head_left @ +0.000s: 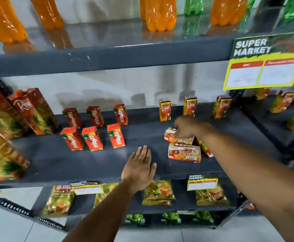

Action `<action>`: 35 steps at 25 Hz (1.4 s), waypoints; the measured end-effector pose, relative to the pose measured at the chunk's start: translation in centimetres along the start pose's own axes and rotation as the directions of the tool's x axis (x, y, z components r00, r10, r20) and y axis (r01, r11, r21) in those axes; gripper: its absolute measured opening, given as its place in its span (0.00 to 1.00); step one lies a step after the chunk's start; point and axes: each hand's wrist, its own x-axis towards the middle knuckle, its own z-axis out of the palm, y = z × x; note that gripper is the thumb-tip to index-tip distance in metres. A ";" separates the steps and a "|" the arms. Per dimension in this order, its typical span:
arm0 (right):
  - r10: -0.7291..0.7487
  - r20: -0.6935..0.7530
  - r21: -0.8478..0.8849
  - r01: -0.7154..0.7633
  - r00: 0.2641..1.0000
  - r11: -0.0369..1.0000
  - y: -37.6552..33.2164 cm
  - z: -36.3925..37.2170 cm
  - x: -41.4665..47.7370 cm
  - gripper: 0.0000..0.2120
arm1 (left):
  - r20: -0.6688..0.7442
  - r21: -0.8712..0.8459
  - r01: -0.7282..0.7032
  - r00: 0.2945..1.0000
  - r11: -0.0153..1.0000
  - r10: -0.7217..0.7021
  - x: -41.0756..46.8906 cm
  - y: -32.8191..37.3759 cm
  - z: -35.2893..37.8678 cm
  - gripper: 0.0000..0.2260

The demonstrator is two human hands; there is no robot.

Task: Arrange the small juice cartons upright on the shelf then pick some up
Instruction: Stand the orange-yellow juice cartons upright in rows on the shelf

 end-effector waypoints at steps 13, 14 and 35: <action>0.398 -0.360 0.607 -0.113 0.844 0.787 -2.9 3.2 0.9 0.34 | 0.006 -0.030 -0.027 1.000 0.999 0.027 -0.1 -0.3 -0.2 0.29; 0.417 -0.368 0.626 -0.110 0.831 0.772 -3.2 3.8 0.8 0.35 | -0.007 -0.028 -0.031 0.999 0.999 0.031 -0.1 -0.3 -0.1 0.30; -0.007 -0.188 0.256 0.055 0.982 0.965 -1.7 -0.8 0.2 0.23 | 0.003 -0.044 -0.010 1.000 0.999 0.010 -0.4 0.0 -0.4 0.29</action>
